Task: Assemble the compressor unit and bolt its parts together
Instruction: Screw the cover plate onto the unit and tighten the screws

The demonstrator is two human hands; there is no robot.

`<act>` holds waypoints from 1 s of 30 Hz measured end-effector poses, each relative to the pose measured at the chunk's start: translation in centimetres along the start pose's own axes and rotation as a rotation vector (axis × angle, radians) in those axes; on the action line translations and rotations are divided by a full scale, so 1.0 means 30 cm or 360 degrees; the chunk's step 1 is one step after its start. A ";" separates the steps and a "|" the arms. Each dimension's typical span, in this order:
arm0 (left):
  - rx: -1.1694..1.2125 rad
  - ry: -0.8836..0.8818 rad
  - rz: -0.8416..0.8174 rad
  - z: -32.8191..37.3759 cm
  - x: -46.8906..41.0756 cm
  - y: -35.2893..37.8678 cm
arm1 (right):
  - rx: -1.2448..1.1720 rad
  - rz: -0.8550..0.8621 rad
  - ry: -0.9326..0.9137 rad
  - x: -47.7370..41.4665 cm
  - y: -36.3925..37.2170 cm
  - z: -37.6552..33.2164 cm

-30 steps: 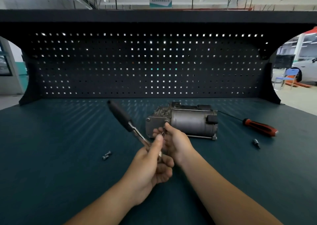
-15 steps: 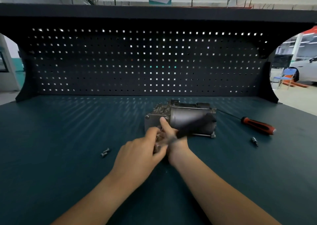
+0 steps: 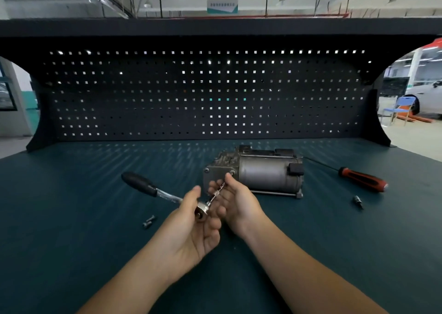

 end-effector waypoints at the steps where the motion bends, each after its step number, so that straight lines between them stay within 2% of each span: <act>1: -0.0085 -0.0023 0.0003 -0.002 -0.001 -0.004 | 0.0028 -0.0001 -0.0007 -0.001 -0.003 -0.001; 3: -0.0549 0.0121 0.0093 0.014 -0.003 -0.017 | 0.0099 0.0019 -0.0039 -0.003 -0.013 -0.004; 5: -0.1113 0.0437 0.0175 0.047 0.001 -0.015 | 0.0204 0.0079 -0.0075 0.002 -0.022 -0.010; 7: -0.1718 0.0737 0.0199 0.060 0.016 0.008 | 0.0257 0.0156 -0.0098 0.003 -0.030 -0.014; 10: -0.2736 0.0996 0.0374 0.031 0.032 0.041 | 0.0298 0.0246 -0.0150 0.006 -0.038 -0.020; 11: -0.2972 0.1050 0.0417 0.013 0.028 0.044 | 0.0350 0.0267 -0.0175 0.006 -0.039 -0.023; 13: -0.3113 0.1087 0.0459 0.002 0.024 0.049 | 0.0380 0.0277 -0.0195 0.010 -0.033 -0.027; 15: -0.2921 0.1077 0.0432 0.019 0.019 0.045 | 0.0322 0.0265 -0.0170 0.012 -0.023 -0.028; 17: -0.2462 0.1008 0.0279 0.025 0.012 0.036 | 0.0152 0.0224 -0.0109 0.016 -0.014 -0.022; 19: -0.1866 0.0754 0.0136 0.016 -0.002 0.031 | 0.0073 0.0204 -0.0068 0.016 -0.018 -0.021; 22: -0.0782 0.0154 -0.0052 -0.031 -0.012 0.033 | 0.0144 0.0136 -0.0020 0.024 -0.021 -0.025; 25: -0.0044 -0.0019 -0.0159 -0.026 0.001 0.048 | 0.0035 0.0044 0.0003 0.018 -0.010 -0.027; 27: 0.0098 0.0012 -0.0145 -0.010 0.003 0.046 | 0.0083 0.0035 -0.0017 0.012 -0.003 -0.029; 28: 0.0043 0.0039 -0.0109 -0.003 0.000 0.039 | 0.0169 0.0049 -0.0055 0.008 -0.005 -0.030; 30: -0.0348 0.0136 -0.0026 0.023 -0.001 0.029 | 0.0384 0.0114 -0.0145 0.003 -0.018 -0.034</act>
Point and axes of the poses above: each hand's wrist, its own x-axis away from the middle knuckle, its own y-axis out of the palm, z = x × y, the point moved 6 cm from there along -x, towards the middle knuckle, and after that the axes turned 4 degrees about -z, right-handed, at the moved point
